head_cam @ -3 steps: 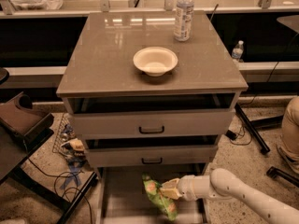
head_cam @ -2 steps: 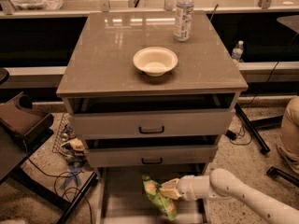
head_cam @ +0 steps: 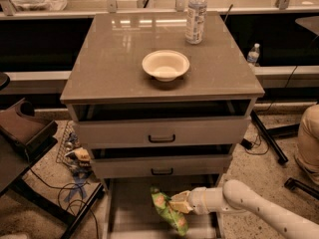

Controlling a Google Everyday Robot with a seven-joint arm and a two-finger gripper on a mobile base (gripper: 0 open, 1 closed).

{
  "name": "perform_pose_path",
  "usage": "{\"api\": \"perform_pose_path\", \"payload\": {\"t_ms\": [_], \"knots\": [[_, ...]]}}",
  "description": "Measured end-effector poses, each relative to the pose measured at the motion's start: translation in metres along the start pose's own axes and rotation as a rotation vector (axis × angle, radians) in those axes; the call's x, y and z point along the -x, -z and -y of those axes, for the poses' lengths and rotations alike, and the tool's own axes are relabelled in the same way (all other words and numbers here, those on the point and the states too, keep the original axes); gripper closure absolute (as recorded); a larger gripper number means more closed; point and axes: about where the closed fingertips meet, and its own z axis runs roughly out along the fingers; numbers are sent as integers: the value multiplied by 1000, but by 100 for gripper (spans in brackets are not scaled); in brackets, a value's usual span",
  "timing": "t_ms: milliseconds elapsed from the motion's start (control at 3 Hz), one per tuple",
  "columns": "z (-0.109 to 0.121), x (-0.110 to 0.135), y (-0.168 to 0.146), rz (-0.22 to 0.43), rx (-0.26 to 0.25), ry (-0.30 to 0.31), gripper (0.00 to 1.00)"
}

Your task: Place green rice chip bag into bottom drawer

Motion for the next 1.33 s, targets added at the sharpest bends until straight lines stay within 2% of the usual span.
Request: {"api": "perform_pose_path", "payload": {"t_ms": [333,667,1000,1333], "knots": [[-2,0,-2,0,5,0,10],[-3,0,-3,1,11,-2,0],[-4,0,-2,2,12,-4,0],[-17,9,28,14,-54,-13,0]]}}
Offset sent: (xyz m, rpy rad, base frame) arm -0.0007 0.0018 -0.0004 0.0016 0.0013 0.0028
